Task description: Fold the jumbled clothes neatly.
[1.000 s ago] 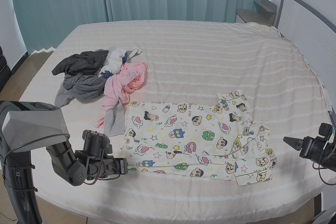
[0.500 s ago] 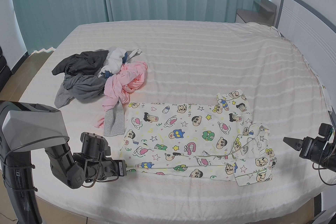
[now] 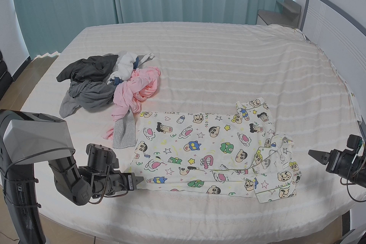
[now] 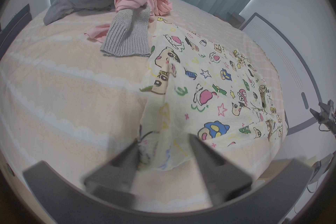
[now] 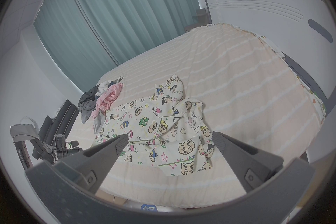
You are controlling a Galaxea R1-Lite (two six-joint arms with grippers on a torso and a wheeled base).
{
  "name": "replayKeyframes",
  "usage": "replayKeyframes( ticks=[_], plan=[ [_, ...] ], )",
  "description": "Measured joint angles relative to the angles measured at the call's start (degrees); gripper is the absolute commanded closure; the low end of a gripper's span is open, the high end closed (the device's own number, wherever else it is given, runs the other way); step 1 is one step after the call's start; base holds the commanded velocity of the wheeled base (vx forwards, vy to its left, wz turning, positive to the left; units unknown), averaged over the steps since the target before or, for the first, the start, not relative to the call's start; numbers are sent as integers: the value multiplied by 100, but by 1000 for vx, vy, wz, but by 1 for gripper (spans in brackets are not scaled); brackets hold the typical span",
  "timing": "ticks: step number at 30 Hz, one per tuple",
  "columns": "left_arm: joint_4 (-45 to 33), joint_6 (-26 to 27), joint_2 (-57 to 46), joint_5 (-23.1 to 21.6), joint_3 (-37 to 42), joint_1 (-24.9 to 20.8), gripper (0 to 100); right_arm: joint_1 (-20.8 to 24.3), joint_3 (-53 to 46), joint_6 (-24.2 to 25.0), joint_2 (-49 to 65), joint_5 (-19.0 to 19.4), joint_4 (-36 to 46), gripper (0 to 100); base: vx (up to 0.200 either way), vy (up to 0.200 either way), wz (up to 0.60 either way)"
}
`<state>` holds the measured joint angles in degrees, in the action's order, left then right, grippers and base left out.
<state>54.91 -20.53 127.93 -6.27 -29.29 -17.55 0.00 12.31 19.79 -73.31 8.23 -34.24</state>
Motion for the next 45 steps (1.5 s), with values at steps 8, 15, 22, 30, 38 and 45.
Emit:
replayKeyframes(
  ticks=[8, 15, 22, 30, 38, 45],
  plan=[
    [117, -550, -190, 39, 27, 105, 0, -2, -11, -20, -4, 2, 1, 0, 0, 0, 0],
    [117, -1337, -811, 48, 91, 193, 0, 10, -41, -46, -72, 2, 1, 0, 0, 0, 0],
    [137, -1513, -1151, 57, 127, 212, 0, 24, 55, -187, -223, -9, 0, 0, 200, 0, 0],
    [141, -1513, -1247, 57, 129, 204, 0, -7, 350, -800, -621, -7, -10, 0, 200, 0, 0],
    [199, -1499, -1282, 160, 206, 140, 0, -90, 944, -1251, -1762, 362, -22, 0, 0, 0, 0],
    [232, -1442, -1291, 184, 206, 94, 0, -254, 1836, -1749, -2892, 512, 4, 0, 0, 0, 0]
  ],
)
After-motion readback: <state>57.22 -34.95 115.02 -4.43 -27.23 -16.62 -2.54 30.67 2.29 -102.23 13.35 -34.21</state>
